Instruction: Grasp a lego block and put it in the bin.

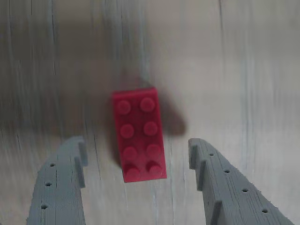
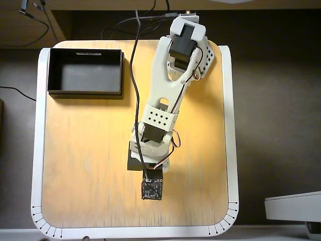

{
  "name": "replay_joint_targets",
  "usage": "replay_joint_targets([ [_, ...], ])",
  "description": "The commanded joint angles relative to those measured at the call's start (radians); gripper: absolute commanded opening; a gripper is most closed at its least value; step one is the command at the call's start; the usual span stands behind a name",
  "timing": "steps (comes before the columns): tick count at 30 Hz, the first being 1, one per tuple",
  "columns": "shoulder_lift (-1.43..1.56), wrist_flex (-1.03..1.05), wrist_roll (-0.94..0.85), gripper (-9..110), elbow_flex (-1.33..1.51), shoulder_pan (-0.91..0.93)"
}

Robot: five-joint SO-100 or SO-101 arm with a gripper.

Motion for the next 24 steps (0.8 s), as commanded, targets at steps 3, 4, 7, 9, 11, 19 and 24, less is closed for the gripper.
replay_joint_targets([
  [3, 0.005, -0.041, 0.002, 22, -0.132, 0.012],
  [4, 0.002, -0.043, 0.002, 22, -0.132, 0.014],
  [7, -0.005, -0.054, -0.003, 19, -0.132, 0.015],
  [9, -0.008, -0.063, -0.006, 14, -0.132, 0.017],
  [11, -0.011, -0.066, -0.008, 10, -0.132, 0.017],
  [19, -0.008, -0.066, -0.04, 1, -0.13, 0.031],
  [24, 0.026, -0.057, -0.064, 1, -0.129, 0.051],
])
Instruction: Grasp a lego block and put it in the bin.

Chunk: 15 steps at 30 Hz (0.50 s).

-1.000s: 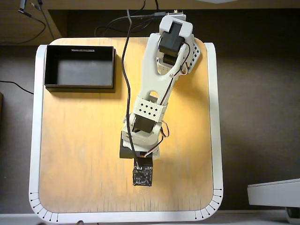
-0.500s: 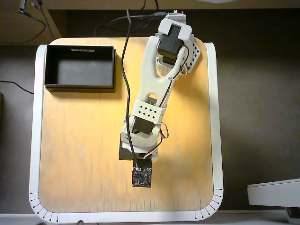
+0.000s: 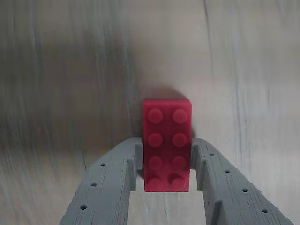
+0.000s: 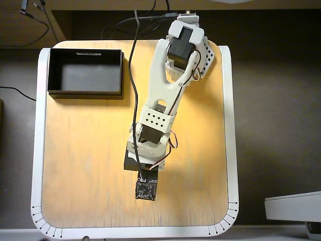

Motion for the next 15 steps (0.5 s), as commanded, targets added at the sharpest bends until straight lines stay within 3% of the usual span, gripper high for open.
replay_joint_targets([
  [1, 0.075, -0.009, -0.02, 1, -0.129, 0.028],
  [15, 0.505, 0.233, -0.144, 1, -0.129, 0.149],
])
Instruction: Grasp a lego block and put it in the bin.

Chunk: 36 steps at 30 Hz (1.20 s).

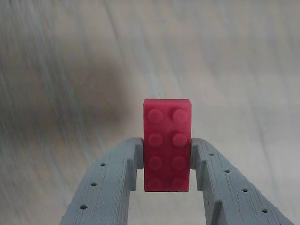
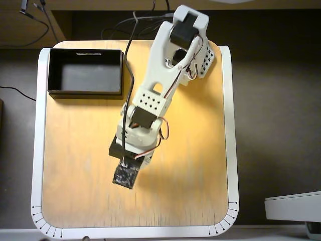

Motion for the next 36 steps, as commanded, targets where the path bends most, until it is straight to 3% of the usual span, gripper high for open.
replay_joint_targets([
  [1, 0.259, 0.1, -0.035, 1, -0.129, 0.054],
  [12, 0.572, 0.288, -0.117, 1, -0.129, 0.314],
  [18, 0.65, 0.437, -0.048, 1, -0.129, 0.512],
  [29, 0.592, 0.509, 0.137, 1, -0.107, 0.851],
  [36, 0.446, 0.44, 0.192, 1, -0.107, 0.956],
])
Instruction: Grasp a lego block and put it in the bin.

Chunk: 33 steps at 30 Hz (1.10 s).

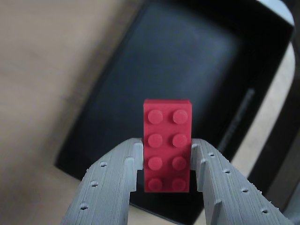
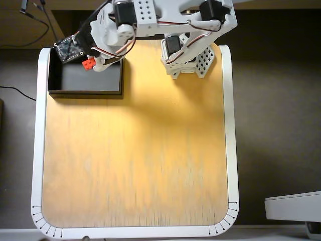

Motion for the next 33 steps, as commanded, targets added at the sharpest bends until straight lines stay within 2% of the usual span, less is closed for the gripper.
replay_joint_targets([
  [1, -0.067, -0.077, -0.003, 1, -0.107, 0.043],
  [11, -0.276, -0.262, -0.04, 0, -0.107, 0.044],
  [23, -0.382, -0.276, -0.011, 1, -0.107, 0.043],
  [33, -0.339, -0.276, 0.058, 12, -0.106, 0.067],
])
